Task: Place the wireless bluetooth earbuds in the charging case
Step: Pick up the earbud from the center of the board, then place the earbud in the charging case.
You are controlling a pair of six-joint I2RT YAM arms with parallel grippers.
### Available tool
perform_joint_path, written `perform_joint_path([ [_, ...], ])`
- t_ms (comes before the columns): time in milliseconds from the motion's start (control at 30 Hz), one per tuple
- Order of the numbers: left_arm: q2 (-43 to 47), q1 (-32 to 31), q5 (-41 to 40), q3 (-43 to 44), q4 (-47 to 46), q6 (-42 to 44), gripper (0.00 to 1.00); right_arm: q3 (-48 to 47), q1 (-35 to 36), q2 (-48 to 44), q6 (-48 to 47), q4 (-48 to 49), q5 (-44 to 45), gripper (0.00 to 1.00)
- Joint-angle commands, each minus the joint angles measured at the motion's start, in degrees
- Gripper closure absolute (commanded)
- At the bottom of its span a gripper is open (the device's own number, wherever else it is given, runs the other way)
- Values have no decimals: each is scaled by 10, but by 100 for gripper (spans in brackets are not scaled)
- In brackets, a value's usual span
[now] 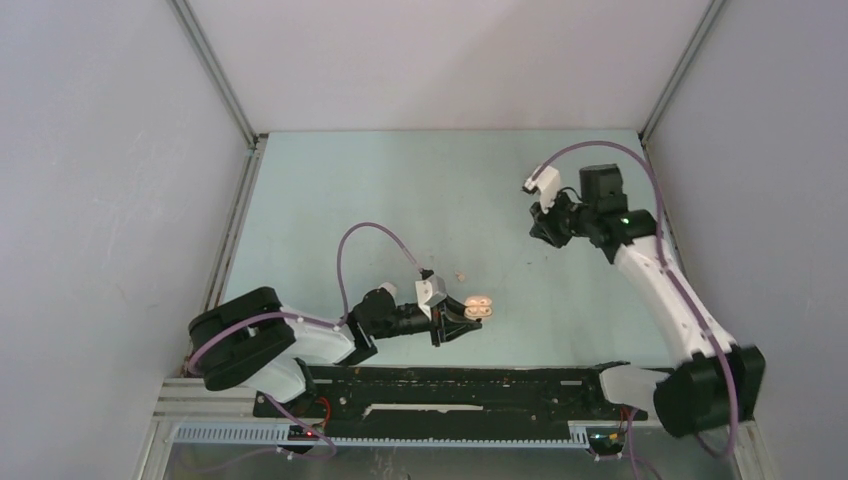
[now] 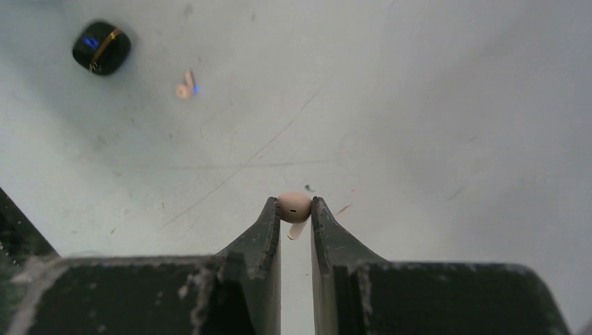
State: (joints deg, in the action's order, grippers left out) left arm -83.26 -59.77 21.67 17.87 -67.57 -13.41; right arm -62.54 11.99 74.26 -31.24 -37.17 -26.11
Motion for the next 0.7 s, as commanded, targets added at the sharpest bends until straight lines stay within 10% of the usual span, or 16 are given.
perform_joint_path([
  [0, -18, -3, -18, 31, -63, -35, 99, 3, -7, -105, -8, 23, -9, 100],
  [333, 29, -3, -129, 77, 17, -12, 100, -5, 23, -242, 24, 44, -87, 100],
  [667, 113, -45, -262, 121, 111, 75, 100, 11, 218, -338, 168, 110, 67, 100],
])
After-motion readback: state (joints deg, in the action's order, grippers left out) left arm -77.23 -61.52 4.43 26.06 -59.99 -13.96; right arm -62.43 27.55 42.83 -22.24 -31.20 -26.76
